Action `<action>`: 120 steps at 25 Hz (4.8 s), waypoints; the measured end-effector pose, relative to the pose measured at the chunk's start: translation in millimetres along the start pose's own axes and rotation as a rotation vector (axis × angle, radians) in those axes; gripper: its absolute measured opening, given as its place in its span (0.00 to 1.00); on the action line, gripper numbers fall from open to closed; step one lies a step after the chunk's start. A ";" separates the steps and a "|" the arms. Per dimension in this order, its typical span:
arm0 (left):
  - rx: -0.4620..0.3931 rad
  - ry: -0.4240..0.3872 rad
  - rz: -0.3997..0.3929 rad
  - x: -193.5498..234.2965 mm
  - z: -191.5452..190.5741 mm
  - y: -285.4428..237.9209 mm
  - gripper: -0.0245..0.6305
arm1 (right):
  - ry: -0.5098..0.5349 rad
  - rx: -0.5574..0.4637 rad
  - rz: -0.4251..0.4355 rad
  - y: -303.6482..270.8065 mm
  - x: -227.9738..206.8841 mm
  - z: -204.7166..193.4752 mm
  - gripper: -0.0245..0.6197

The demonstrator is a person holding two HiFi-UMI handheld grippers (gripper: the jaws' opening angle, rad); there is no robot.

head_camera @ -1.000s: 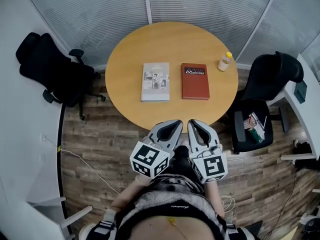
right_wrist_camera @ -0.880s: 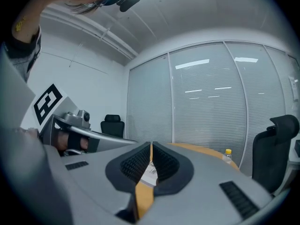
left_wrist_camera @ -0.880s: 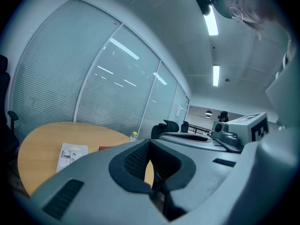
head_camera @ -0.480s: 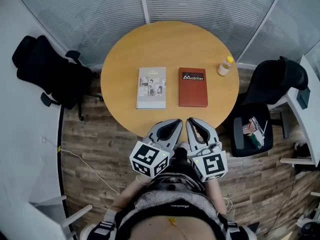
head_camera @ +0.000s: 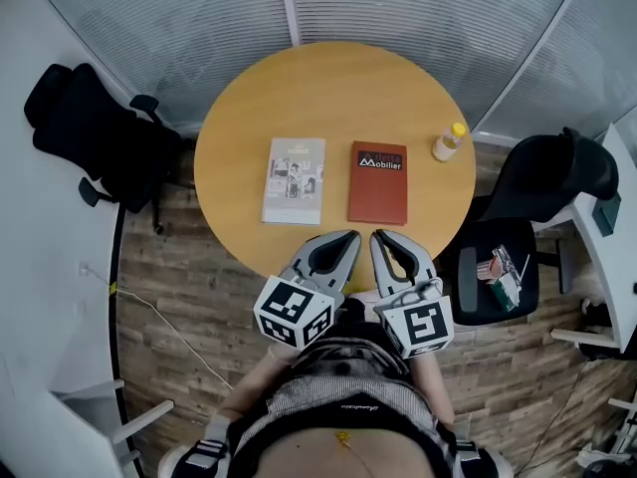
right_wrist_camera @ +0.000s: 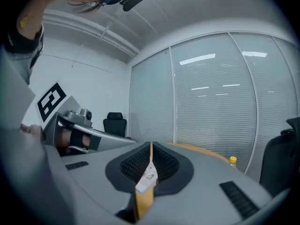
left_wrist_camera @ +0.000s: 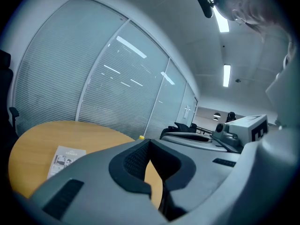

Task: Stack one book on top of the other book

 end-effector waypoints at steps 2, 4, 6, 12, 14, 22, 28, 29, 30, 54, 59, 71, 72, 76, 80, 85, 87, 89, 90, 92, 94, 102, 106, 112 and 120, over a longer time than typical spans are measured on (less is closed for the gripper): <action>-0.005 -0.002 0.009 0.5 2.2 -8.4 0.07 | 0.014 -0.010 0.012 -3.9 -9.3 1.4 0.08; -0.010 -0.006 0.019 1.9 3.6 -15.2 0.07 | 0.035 -0.023 0.028 -8.3 -16.4 2.4 0.08; -0.015 -0.009 0.029 5.1 3.9 -21.6 0.07 | 0.042 -0.031 0.041 -13.1 -21.6 1.3 0.08; -0.007 -0.005 0.038 17.1 6.6 -32.5 0.07 | 0.027 -0.015 0.041 -23.7 -29.1 -4.4 0.08; -0.004 -0.006 0.029 24.7 9.0 -34.3 0.07 | 0.024 -0.009 0.029 -29.1 -29.3 -5.3 0.08; 0.036 0.000 -0.057 58.7 19.6 -35.0 0.07 | 0.008 0.005 -0.055 -57.0 -18.0 0.5 0.08; 0.050 0.008 -0.106 87.0 26.0 -29.8 0.07 | 0.016 0.016 -0.107 -79.1 -2.4 3.6 0.09; 0.052 0.009 -0.116 91.1 26.5 -29.0 0.07 | 0.016 0.019 -0.116 -82.3 0.0 3.6 0.08; 0.054 0.011 -0.125 95.4 26.9 -28.1 0.07 | 0.013 0.026 -0.126 -85.6 2.7 3.3 0.08; 0.046 0.023 -0.105 107.5 26.4 -62.2 0.07 | 0.033 0.039 -0.096 -103.9 -28.6 -7.2 0.08; 0.037 0.030 -0.070 99.9 26.3 -74.5 0.07 | 0.037 0.032 -0.058 -103.2 -43.4 -6.5 0.09; 0.074 0.014 -0.035 98.8 16.7 -93.2 0.07 | 0.013 0.100 -0.101 -103.1 -65.8 -19.5 0.08; 0.076 0.012 -0.031 100.0 15.2 -94.5 0.07 | 0.009 0.106 -0.106 -103.7 -67.5 -22.1 0.08; 0.087 -0.005 -0.011 107.2 8.5 -100.2 0.07 | -0.003 0.139 -0.119 -107.8 -74.8 -36.0 0.08; 0.104 0.000 0.003 116.5 -1.9 -105.7 0.07 | -0.009 0.194 -0.132 -111.7 -80.6 -54.9 0.08; 0.146 0.024 0.014 129.4 -20.0 -113.6 0.07 | -0.016 0.256 -0.147 -115.8 -87.4 -76.0 0.08; 0.165 0.030 0.018 133.6 -27.1 -116.7 0.07 | -0.017 0.275 -0.152 -117.4 -90.2 -83.1 0.08; 0.186 0.035 0.019 137.4 -34.2 -120.7 0.07 | -0.017 0.294 -0.159 -119.2 -93.8 -90.5 0.08; 0.197 0.038 0.020 139.3 -38.2 -123.0 0.07 | -0.017 0.305 -0.162 -120.1 -95.8 -94.4 0.08; 0.218 0.053 0.021 143.9 -46.5 -127.8 0.07 | -0.020 0.326 -0.167 -121.9 -99.9 -102.3 0.08; 0.236 0.073 0.024 149.0 -54.7 -131.9 0.07 | -0.025 0.349 -0.172 -124.0 -103.7 -110.1 0.08; 0.341 0.061 0.036 163.8 -83.9 -145.3 0.07 | -0.045 0.433 -0.188 -129.5 -115.8 -141.8 0.08; 0.391 0.047 0.048 168.8 -96.1 -149.0 0.07 | -0.055 0.473 -0.191 -131.7 -120.4 -156.7 0.08; 0.431 0.099 0.056 175.5 -112.3 -153.1 0.07 | -0.077 0.519 -0.190 -137.7 -127.6 -173.4 0.08; 0.465 0.184 0.087 188.8 -129.5 -162.0 0.07 | -0.088 0.588 -0.187 -146.5 -136.7 -195.0 0.08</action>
Point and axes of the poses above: the fingertips, and each gripper's own axes: y backward along the fingers, x to its left, z out of its top, the point moved 8 cm from there along y, backward along the fingers, and after that the axes turned 8 degrees about -z, right-handed, at the moved point
